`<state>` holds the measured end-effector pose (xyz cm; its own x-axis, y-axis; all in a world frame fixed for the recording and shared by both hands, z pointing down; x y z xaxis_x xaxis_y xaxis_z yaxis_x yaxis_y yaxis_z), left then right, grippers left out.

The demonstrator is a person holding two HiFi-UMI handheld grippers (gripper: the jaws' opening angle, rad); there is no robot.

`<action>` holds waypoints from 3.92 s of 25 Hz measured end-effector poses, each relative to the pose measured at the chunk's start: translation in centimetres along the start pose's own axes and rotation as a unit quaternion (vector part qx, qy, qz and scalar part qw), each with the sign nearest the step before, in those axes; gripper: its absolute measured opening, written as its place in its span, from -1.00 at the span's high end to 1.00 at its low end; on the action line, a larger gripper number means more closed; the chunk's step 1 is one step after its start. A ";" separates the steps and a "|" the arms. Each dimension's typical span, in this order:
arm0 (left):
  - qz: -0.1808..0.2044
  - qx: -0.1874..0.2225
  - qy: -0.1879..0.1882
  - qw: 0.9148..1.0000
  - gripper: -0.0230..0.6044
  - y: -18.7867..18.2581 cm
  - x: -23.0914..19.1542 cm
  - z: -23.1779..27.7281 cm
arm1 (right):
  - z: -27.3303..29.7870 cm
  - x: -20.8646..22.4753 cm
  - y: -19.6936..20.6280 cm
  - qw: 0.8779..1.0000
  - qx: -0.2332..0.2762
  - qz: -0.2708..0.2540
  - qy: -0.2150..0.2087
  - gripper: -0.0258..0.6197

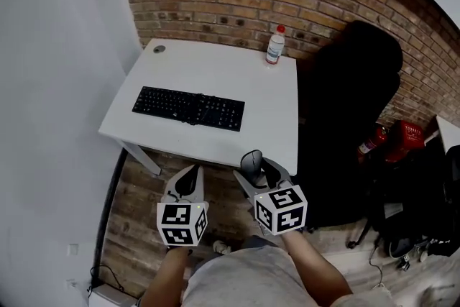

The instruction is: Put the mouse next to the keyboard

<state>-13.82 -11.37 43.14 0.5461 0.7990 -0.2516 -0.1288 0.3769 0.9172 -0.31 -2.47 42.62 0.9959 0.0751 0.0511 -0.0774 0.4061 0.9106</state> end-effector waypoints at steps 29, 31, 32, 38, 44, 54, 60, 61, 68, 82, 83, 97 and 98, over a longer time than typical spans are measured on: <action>0.053 -0.074 0.063 0.994 0.95 -4.4 -3.7 21.6 | 13.6 16.3 1.6 0.978 -0.082 0.144 0.124 -0.01; 0.055 -0.081 0.067 0.993 0.95 -4.6 -3.7 23.1 | 14.5 17.5 1.9 0.975 -0.092 0.155 0.131 -0.01; 0.057 -0.084 0.071 0.992 0.95 -4.7 -3.7 23.9 | 14.9 18.0 2.1 0.973 -0.097 0.160 0.135 -0.01; 0.070 -0.097 0.084 0.989 0.95 -5.5 -3.7 27.6 | 16.7 20.0 3.5 0.960 -0.137 0.190 0.150 -0.01; 0.065 -0.111 0.095 0.987 0.95 -5.4 -4.3 29.5 | 17.6 20.9 4.1 0.948 -0.179 0.207 0.160 -0.01; 0.073 -0.124 0.155 0.977 0.95 -6.4 -6.5 31.5 | 19.7 21.3 4.0 0.926 -0.226 0.221 0.207 -0.01; 0.076 -0.134 0.184 0.971 0.95 -6.8 -7.7 32.0 | 20.5 21.4 3.7 0.912 -0.249 0.219 0.240 -0.01; 0.076 -0.134 0.187 0.970 0.95 -7.0 -7.9 32.1 | 20.7 21.5 3.7 0.911 -0.253 0.219 0.242 -0.01; 0.076 -0.137 0.194 0.968 0.95 -7.7 -9.4 32.8 | 21.5 21.2 4.3 0.903 -0.275 0.210 0.257 -0.01; 0.081 -0.135 0.193 0.968 0.95 -8.3 -10.4 31.9 | 21.2 21.2 3.9 0.913 -0.237 0.205 0.261 -0.04; 0.081 -0.133 0.191 0.969 0.95 -8.3 -10.5 31.7 | 21.0 21.2 3.7 0.915 -0.229 0.204 0.262 -0.04; 0.062 -0.070 0.145 0.985 0.95 -11.8 -12.6 28.2 | 20.9 17.9 -6.1 0.968 -0.078 0.112 0.212 0.32; 0.054 -0.066 0.141 0.986 0.95 -12.2 -13.0 27.9 | 21.0 17.5 -6.9 0.970 -0.069 0.103 0.207 0.34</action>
<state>3.80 -39.40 43.83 0.2743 0.9292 -0.2477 -0.2904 0.3256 0.8998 18.67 -23.12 45.81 0.8565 0.5152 0.0316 -0.3073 0.4597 0.8332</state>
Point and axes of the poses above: the fingertips, and each gripper's own axes: z forward along the fingers, x to its right, y out of its underside, the point moved 5 cm from there along -z, backward along the fingers, and after that the axes turned 6 degrees about -z, right-handed, at the moved point
